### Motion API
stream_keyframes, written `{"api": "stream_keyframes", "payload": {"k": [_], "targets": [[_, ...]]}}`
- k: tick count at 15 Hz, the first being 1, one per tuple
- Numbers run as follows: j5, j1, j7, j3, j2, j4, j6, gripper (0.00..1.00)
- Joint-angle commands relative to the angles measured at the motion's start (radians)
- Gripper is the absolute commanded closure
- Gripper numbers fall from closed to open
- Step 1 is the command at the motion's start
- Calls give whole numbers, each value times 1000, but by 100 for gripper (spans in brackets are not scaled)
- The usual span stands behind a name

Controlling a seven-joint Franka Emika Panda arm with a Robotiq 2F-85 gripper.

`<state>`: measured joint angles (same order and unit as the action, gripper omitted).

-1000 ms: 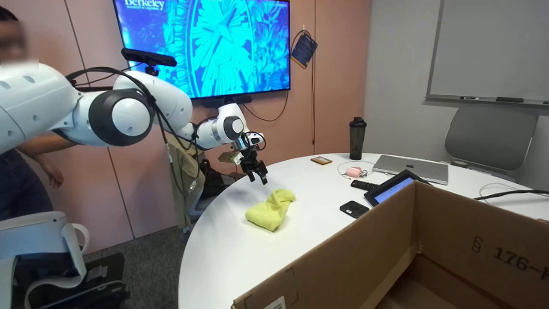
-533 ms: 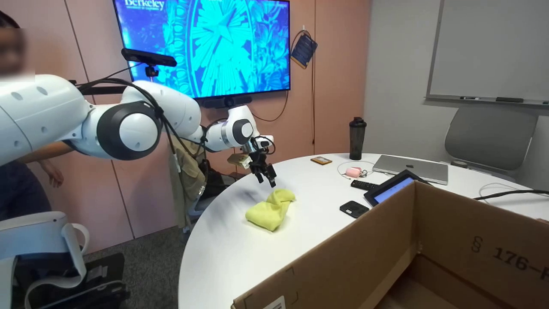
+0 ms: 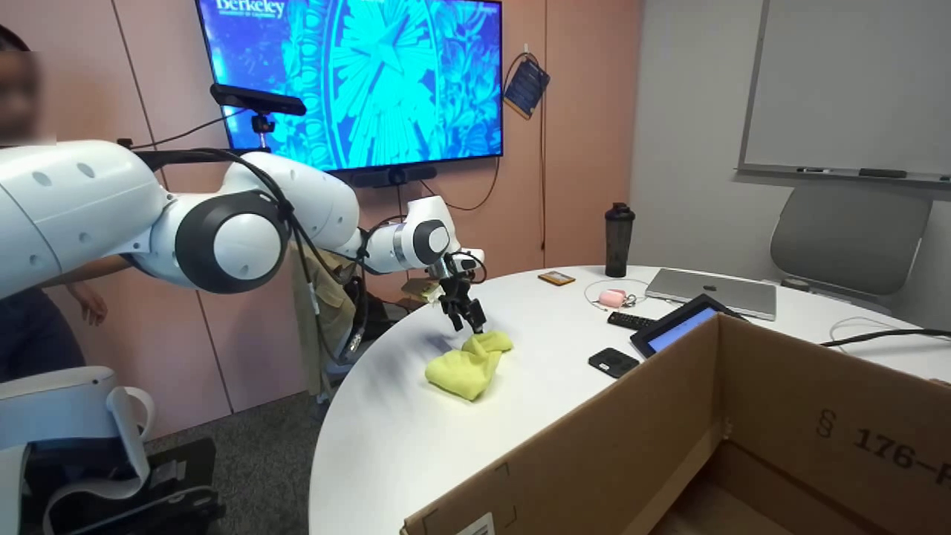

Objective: Place the green marker on the yellow towel, fold the yellow towel and place it inside the brown box

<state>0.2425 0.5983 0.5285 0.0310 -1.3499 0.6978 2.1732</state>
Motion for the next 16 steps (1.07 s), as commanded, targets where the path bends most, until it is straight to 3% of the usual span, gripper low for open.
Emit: {"api": "stream_keyframes", "payload": {"k": [1, 9, 10, 12, 16], "targets": [[-18, -21, -19, -13, -57, -97, -10, 0], [-15, -46, -3, -7, -93, -115, -12, 0], [-18, -50, -5, -10, -97, -114, -15, 25], [-20, -56, -1, -13, -105, -117, -19, 32], [-26, -69, -2, -20, -99, -113, -30, 63]]}}
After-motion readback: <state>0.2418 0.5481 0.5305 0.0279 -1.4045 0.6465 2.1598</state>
